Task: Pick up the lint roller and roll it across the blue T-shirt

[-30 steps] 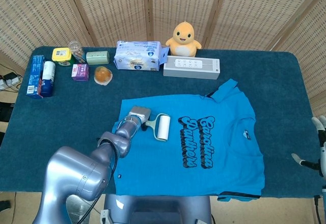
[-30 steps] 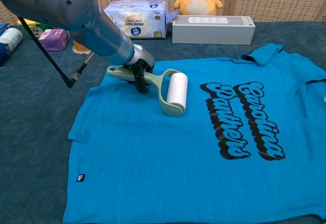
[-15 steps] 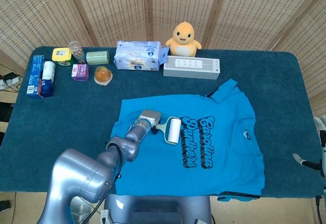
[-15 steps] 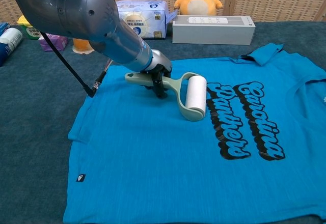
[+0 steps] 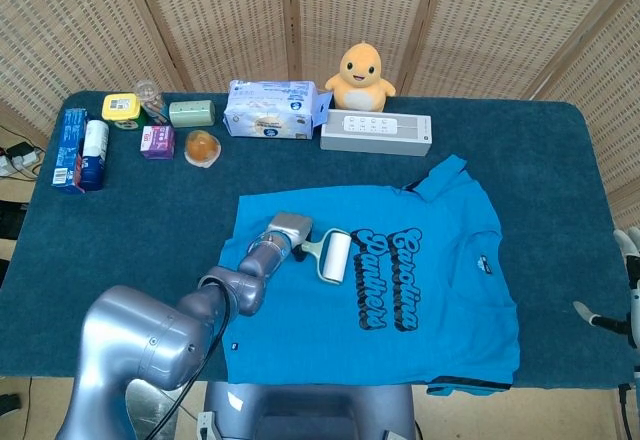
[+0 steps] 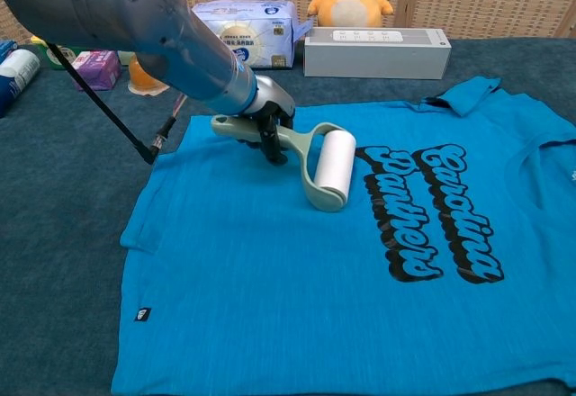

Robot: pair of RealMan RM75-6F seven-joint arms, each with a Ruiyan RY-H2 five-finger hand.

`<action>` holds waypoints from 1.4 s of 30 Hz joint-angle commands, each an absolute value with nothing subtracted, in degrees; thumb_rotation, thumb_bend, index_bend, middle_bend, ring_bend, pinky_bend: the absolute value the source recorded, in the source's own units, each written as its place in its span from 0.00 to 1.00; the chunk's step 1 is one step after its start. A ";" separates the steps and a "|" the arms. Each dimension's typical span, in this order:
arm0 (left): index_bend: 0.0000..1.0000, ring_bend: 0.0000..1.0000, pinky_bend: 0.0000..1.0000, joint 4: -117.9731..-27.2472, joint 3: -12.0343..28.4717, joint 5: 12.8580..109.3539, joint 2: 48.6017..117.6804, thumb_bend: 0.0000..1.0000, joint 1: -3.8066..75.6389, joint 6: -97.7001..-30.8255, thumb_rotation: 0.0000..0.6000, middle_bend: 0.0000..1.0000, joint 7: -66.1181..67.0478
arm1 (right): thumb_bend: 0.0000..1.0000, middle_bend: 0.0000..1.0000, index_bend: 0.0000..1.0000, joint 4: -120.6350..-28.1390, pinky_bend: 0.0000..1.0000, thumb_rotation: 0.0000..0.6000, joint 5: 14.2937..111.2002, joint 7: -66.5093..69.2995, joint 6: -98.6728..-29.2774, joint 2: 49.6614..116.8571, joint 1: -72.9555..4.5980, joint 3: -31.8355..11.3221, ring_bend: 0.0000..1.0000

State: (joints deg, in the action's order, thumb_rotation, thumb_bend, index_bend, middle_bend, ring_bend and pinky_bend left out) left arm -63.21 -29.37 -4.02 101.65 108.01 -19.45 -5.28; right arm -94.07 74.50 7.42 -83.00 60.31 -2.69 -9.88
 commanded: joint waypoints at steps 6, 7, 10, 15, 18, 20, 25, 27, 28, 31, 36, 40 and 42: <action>0.86 0.65 0.76 -68.50 -29.25 -2.12 95.89 0.60 104.56 -22.28 1.00 0.80 -4.11 | 0.03 0.00 0.04 -94.09 0.00 1.00 74.72 6.79 -82.52 60.65 -2.96 -9.60 0.00; 0.73 0.54 0.65 -68.49 -28.80 -1.58 95.70 0.55 103.90 -22.45 1.00 0.65 -4.16 | 0.03 0.00 0.04 -94.17 0.00 1.00 74.84 6.63 -82.55 60.70 -3.00 -9.56 0.00; 0.42 0.34 0.49 -68.00 -25.19 2.64 94.69 0.46 100.11 -23.73 1.00 0.38 -5.27 | 0.03 0.00 0.04 -94.46 0.00 1.00 75.20 5.93 -82.89 60.91 -2.96 -9.37 0.00; 0.20 0.00 0.30 -68.61 -19.05 13.42 91.56 0.38 94.29 -23.32 1.00 0.00 -5.68 | 0.03 0.00 0.04 -94.53 0.00 1.00 75.12 5.51 -82.90 61.00 -2.98 -9.34 0.00; 0.08 0.00 0.23 -70.14 -15.95 18.90 90.47 0.27 91.04 -28.98 1.00 0.00 -5.21 | 0.03 0.00 0.04 -94.30 0.00 1.00 75.04 5.44 -82.62 61.13 -3.11 -9.30 0.00; 0.02 0.00 0.20 -71.22 -14.49 21.23 89.86 0.22 89.32 -31.96 1.00 0.00 -4.79 | 0.03 0.00 0.04 -94.33 0.00 1.00 75.12 5.42 -82.61 61.15 -3.12 -9.25 0.00; 0.00 0.00 0.15 -72.26 -12.16 25.27 89.33 0.10 85.01 -42.66 1.00 0.00 0.29 | 0.03 0.00 0.04 -94.45 0.00 1.00 75.31 5.22 -82.65 61.17 -3.13 -9.13 0.00; 0.00 0.00 0.14 -72.93 -11.27 25.36 88.93 0.07 84.02 -44.10 1.00 0.00 2.12 | 0.03 0.00 0.04 -94.51 0.00 1.00 75.37 5.09 -82.69 61.16 -3.12 -9.09 0.00; 0.00 0.00 0.14 -73.74 -10.51 25.23 88.25 0.07 83.58 -44.18 1.00 0.00 3.02 | 0.03 0.00 0.04 -94.51 0.00 1.00 75.31 5.01 -82.63 61.20 -3.13 -9.06 0.00; 0.00 0.00 0.14 -75.39 -9.21 26.04 86.89 0.07 82.53 -45.35 1.00 0.00 5.33 | 0.03 0.00 0.04 -94.70 0.00 1.00 75.41 4.80 -82.68 61.19 -3.13 -9.00 0.00; 0.00 0.00 0.14 -80.50 -8.65 29.10 83.14 0.07 79.44 -51.09 1.00 0.00 10.59 | 0.03 0.00 0.04 -94.86 0.00 1.00 75.58 4.57 -82.71 61.23 -3.16 -8.90 0.00; 0.00 0.00 0.13 -86.66 -10.86 32.25 79.47 0.06 74.52 -60.85 1.00 0.00 16.46 | 0.03 0.00 0.04 -94.81 0.00 1.00 75.66 4.59 -82.80 61.23 -3.15 -8.89 0.00; 0.00 0.00 0.13 -88.94 -11.65 34.28 78.33 0.03 72.09 -64.98 1.00 0.00 17.65 | 0.03 0.00 0.04 -94.76 0.00 1.00 75.66 4.57 -82.80 61.23 -3.15 -8.88 0.00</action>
